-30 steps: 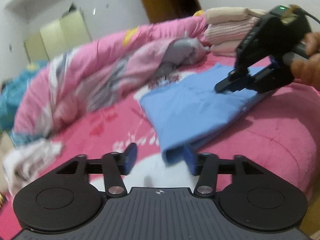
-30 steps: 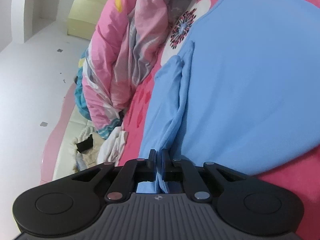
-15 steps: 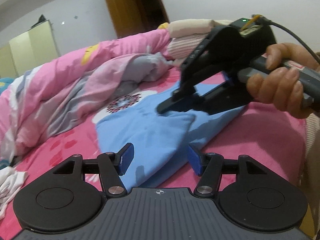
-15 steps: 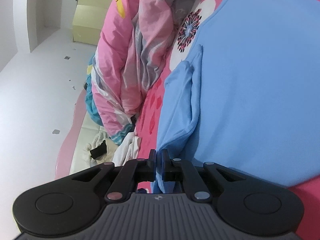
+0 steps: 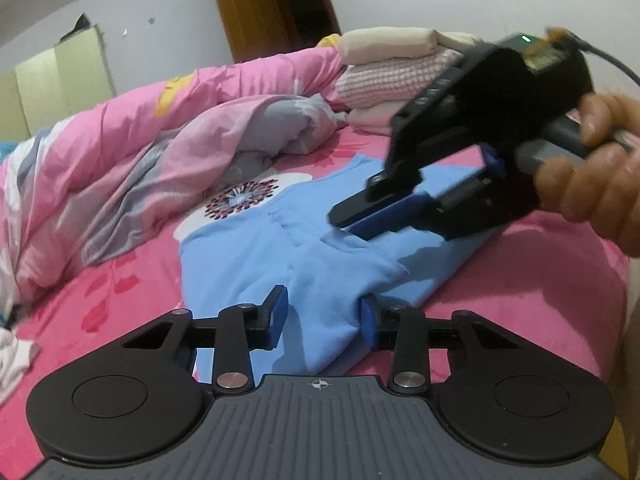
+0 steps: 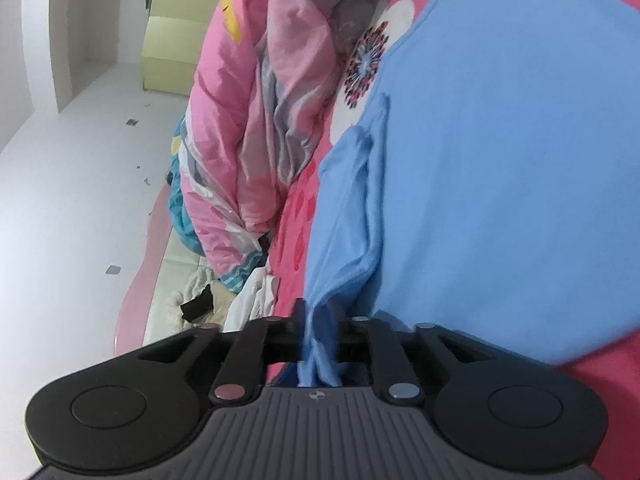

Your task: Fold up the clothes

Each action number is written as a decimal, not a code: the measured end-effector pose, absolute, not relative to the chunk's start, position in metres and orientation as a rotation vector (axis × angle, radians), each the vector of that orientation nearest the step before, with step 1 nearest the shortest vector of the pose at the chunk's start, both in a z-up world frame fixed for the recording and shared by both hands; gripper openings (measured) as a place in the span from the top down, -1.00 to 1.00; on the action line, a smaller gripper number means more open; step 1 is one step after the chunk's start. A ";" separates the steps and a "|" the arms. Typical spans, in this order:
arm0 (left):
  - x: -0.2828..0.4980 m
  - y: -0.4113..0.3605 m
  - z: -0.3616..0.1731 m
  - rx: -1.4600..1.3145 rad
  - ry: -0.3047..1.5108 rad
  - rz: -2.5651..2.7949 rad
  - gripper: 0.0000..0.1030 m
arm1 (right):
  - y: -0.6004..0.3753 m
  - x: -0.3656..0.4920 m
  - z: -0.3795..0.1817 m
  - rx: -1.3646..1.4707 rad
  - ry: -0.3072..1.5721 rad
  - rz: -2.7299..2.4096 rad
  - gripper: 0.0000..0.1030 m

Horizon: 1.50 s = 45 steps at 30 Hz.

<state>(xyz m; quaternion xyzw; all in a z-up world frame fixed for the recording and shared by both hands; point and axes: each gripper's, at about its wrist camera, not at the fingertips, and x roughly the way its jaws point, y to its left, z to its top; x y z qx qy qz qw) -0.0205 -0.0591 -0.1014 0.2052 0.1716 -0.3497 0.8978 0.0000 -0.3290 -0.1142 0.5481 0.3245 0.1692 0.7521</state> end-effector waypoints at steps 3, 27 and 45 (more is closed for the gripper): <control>-0.017 -0.055 -0.099 0.379 0.373 -0.729 0.27 | -0.332 -0.010 -0.117 1.194 0.724 0.366 0.20; -0.020 -0.062 -0.090 0.336 0.300 -0.749 0.09 | -0.298 -0.029 -0.080 1.054 0.692 0.470 0.90; 0.004 -0.038 -0.088 0.081 0.350 -0.806 0.78 | -0.349 0.087 -0.077 0.925 0.805 0.221 0.23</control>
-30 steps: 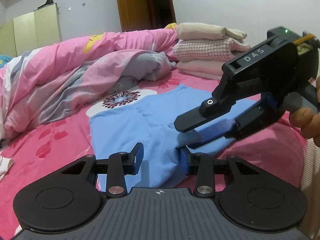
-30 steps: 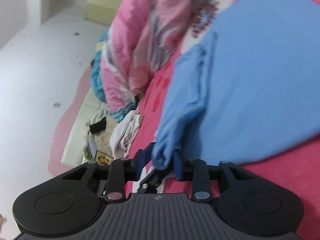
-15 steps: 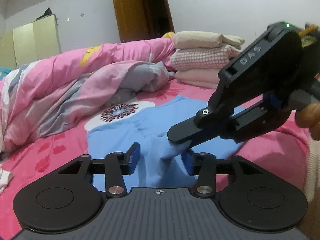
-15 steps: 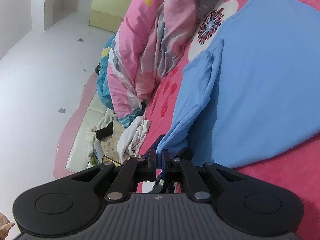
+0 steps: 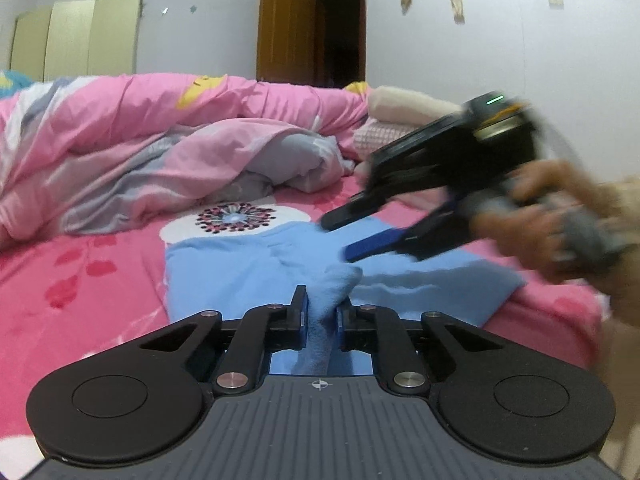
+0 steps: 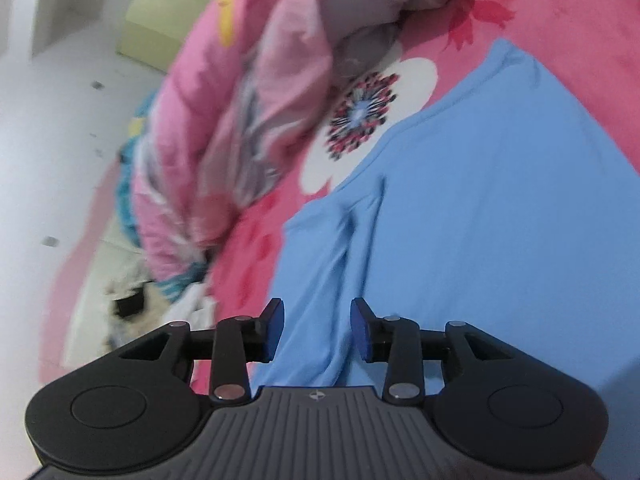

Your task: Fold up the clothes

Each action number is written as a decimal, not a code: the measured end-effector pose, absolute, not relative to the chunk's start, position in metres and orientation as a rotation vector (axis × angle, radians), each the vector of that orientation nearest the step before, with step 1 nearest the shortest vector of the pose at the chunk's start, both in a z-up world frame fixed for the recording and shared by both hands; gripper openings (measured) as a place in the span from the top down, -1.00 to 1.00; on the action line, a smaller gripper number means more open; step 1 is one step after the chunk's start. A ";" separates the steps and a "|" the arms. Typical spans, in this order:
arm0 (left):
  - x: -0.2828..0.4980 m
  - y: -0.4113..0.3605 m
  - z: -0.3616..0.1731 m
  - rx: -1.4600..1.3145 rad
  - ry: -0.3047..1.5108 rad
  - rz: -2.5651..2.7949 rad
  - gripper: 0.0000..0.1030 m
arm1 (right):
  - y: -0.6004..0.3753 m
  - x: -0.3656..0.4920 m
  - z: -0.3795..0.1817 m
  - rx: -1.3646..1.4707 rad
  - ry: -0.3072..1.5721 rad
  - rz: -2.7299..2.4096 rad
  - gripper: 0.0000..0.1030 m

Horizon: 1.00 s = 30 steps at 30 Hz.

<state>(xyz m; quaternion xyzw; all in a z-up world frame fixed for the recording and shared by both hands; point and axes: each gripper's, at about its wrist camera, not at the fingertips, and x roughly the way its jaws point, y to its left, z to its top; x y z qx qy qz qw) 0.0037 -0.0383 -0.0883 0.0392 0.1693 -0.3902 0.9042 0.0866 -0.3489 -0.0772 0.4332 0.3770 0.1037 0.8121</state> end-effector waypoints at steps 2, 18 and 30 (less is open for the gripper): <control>0.006 -0.034 -0.089 0.041 0.354 -0.825 0.78 | -0.349 0.111 -0.085 0.901 0.844 0.171 0.23; 0.017 -0.027 -0.091 -0.094 0.376 -0.922 0.79 | -0.312 0.188 -0.091 0.699 0.867 0.195 0.87; 0.024 -0.067 -0.074 -0.097 0.378 -1.018 0.79 | -0.347 0.174 -0.042 0.535 0.711 0.177 0.91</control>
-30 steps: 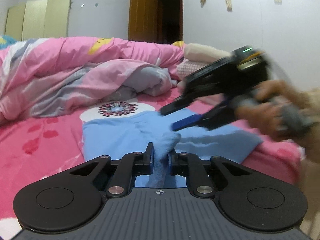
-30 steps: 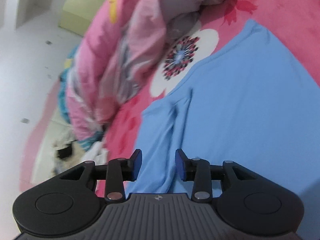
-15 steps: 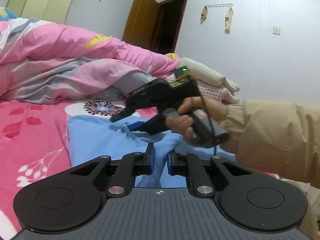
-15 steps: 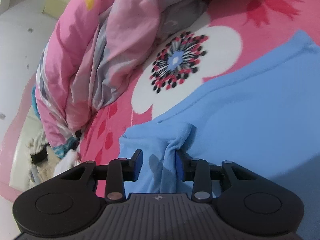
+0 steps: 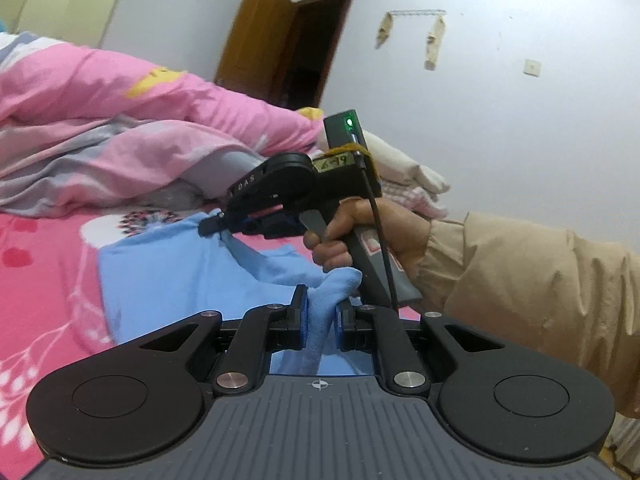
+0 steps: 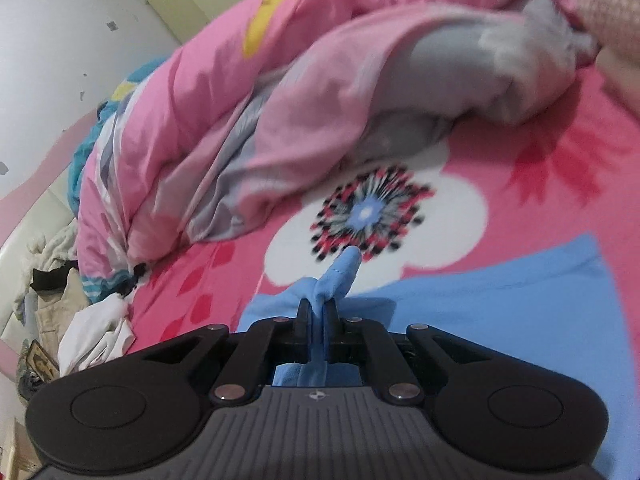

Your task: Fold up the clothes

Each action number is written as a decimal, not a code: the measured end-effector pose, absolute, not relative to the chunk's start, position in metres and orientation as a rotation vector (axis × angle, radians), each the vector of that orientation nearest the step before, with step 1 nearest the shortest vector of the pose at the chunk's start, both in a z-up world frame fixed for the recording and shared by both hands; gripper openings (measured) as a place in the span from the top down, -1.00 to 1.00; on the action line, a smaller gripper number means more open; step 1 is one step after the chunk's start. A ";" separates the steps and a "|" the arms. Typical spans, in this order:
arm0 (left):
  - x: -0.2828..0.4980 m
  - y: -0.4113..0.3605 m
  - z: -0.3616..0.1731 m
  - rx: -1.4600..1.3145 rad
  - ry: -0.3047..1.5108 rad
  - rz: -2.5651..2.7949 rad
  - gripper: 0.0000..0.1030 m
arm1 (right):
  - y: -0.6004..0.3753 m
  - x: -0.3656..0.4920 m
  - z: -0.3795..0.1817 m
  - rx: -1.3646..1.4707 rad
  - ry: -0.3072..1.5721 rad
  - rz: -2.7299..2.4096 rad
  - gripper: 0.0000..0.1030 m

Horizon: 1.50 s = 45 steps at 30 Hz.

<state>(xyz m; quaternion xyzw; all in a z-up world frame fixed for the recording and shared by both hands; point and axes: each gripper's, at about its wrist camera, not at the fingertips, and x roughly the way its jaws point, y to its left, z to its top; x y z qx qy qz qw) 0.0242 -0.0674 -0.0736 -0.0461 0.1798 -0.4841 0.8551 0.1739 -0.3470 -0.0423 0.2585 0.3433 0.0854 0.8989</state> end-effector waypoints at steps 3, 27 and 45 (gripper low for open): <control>0.025 -0.087 -0.074 -0.073 0.387 -1.047 0.79 | -0.370 0.169 -0.039 0.521 0.710 0.166 0.91; 0.033 -0.193 -0.096 0.089 0.519 -1.187 0.76 | -0.468 0.146 -0.083 0.615 0.692 0.209 0.90; -0.010 -0.135 -0.069 0.063 0.514 -1.040 -0.47 | -0.485 -0.017 -0.045 0.730 0.617 0.012 0.21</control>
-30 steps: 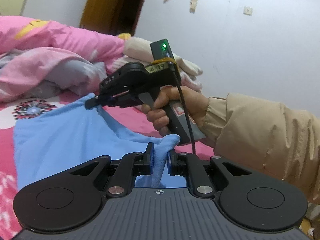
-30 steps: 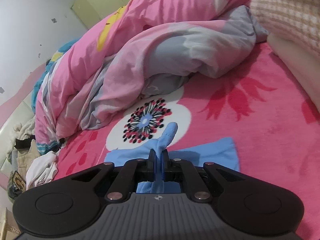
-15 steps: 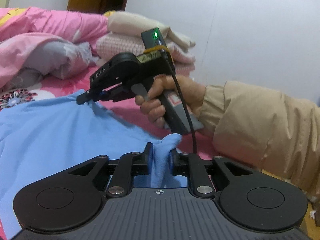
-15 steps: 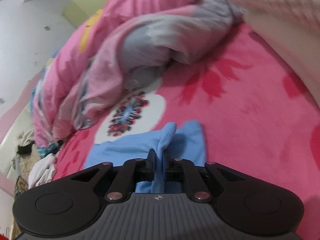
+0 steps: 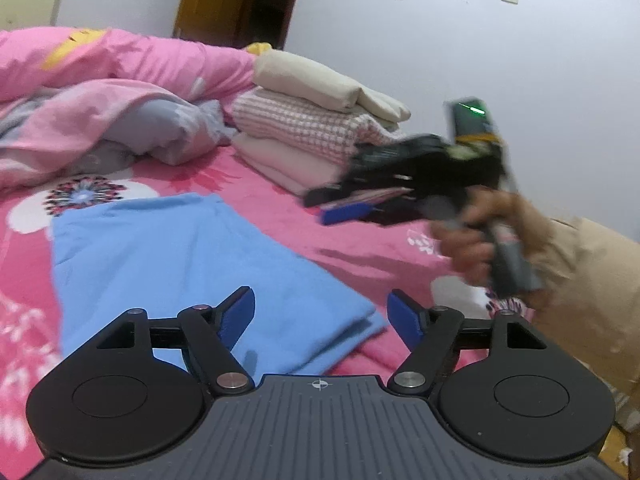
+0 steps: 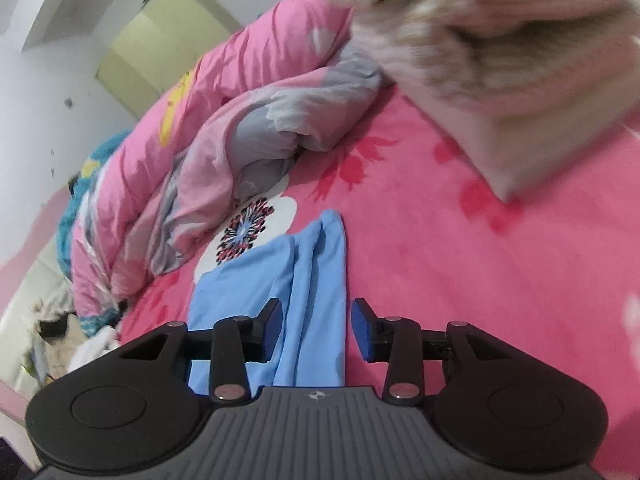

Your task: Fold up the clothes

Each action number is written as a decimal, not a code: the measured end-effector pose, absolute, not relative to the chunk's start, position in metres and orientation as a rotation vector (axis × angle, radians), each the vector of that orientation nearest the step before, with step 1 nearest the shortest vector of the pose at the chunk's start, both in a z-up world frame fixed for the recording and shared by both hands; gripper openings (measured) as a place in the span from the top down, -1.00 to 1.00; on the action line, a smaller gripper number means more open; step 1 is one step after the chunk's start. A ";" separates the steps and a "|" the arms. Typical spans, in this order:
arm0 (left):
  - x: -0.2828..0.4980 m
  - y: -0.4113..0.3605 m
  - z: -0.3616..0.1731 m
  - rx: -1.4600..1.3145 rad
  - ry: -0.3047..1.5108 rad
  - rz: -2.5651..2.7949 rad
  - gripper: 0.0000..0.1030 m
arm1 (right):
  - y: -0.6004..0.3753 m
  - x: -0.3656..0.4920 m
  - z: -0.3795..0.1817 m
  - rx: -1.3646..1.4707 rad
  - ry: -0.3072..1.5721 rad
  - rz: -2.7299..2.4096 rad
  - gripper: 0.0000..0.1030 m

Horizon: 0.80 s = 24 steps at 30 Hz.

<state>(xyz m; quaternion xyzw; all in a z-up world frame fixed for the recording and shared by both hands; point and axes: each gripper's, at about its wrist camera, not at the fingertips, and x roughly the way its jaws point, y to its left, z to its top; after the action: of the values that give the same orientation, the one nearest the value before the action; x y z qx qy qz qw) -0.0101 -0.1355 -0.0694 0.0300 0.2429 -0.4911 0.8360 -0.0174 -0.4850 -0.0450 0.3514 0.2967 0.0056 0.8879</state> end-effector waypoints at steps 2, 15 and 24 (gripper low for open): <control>-0.018 -0.118 -0.069 0.077 0.509 -0.992 -0.49 | -0.480 -0.046 -0.042 0.763 0.584 0.009 0.20; -0.017 -0.060 -0.081 0.140 0.544 -0.641 -0.45 | -0.431 -0.129 -0.056 0.959 0.497 0.029 0.22; -0.011 -0.056 -0.098 0.119 0.548 -0.570 -0.37 | -0.425 -0.129 -0.072 1.171 0.454 0.041 0.24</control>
<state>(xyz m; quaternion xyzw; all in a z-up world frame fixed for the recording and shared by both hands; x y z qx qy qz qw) -0.0106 -0.0560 -0.0984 0.0580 0.2669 -0.2774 0.9211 -0.1288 -0.4255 -0.0723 0.5478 0.2123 0.0191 0.8090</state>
